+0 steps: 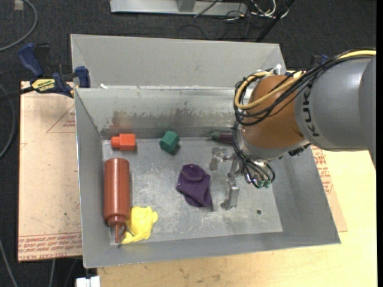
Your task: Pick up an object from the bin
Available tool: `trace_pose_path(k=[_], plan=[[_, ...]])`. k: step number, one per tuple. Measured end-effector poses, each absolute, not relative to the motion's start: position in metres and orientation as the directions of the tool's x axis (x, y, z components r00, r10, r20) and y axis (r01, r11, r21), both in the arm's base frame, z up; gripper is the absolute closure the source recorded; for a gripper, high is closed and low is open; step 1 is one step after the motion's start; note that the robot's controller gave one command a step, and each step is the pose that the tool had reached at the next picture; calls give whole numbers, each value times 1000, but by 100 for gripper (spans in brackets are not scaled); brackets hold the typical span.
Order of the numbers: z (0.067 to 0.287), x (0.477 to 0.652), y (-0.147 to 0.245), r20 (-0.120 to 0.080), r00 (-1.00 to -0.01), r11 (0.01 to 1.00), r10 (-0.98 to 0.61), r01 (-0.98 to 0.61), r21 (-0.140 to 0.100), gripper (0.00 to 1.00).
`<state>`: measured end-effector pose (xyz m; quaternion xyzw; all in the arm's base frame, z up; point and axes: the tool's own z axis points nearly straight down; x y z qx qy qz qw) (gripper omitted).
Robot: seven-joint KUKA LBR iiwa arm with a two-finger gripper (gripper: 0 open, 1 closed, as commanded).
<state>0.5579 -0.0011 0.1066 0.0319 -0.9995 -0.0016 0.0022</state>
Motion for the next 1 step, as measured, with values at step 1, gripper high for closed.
trace_pose_path(k=[1], plan=[[92,540,22,-10,-993,994,-114,-114,0,0]])
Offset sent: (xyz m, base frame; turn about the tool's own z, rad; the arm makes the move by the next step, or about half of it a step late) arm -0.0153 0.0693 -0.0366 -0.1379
